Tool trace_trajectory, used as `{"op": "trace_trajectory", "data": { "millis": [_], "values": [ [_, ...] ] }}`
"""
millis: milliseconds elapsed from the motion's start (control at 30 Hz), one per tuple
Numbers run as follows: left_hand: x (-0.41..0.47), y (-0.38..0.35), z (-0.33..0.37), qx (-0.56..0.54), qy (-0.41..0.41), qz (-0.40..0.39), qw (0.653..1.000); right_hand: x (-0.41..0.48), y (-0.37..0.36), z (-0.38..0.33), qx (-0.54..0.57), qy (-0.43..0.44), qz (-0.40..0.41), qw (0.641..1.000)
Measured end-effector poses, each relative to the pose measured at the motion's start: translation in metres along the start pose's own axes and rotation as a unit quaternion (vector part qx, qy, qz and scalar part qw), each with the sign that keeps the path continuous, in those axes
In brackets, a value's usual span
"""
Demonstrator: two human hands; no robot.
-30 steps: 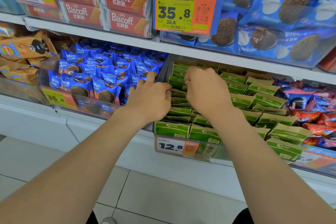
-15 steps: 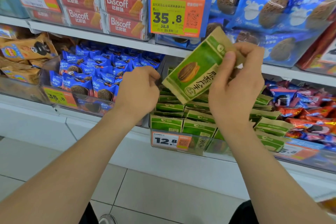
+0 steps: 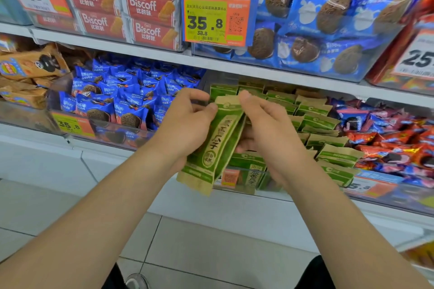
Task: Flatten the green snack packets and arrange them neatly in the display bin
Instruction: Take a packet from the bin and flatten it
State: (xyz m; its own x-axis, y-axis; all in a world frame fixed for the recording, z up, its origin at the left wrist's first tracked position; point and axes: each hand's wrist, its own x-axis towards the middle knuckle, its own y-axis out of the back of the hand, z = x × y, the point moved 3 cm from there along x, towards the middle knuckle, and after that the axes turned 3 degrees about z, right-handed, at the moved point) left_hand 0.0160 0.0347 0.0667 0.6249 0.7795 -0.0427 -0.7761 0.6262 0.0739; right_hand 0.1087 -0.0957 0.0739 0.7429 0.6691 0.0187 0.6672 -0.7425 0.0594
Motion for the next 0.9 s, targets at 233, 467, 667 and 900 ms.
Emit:
{"op": "trace_trajectory", "data": {
  "millis": [233,467,667,900],
  "values": [
    [-0.006,-0.004,0.007,-0.034,-0.023,0.008,0.999,-0.001,0.0,0.004,0.116,-0.022,-0.007,0.993],
    [-0.017,-0.009,0.013,0.034,-0.099,-0.028,0.994,-0.002,0.004,-0.002,0.084,0.026,0.053,0.995],
    [-0.02,-0.008,0.018,-0.049,-0.048,-0.1,0.993,-0.003,0.004,0.0,0.087,0.021,0.046,0.995],
    [-0.016,-0.005,0.015,-0.048,-0.014,-0.119,0.992,0.0,0.004,0.003,0.091,0.005,0.044,0.995]
  ]
}}
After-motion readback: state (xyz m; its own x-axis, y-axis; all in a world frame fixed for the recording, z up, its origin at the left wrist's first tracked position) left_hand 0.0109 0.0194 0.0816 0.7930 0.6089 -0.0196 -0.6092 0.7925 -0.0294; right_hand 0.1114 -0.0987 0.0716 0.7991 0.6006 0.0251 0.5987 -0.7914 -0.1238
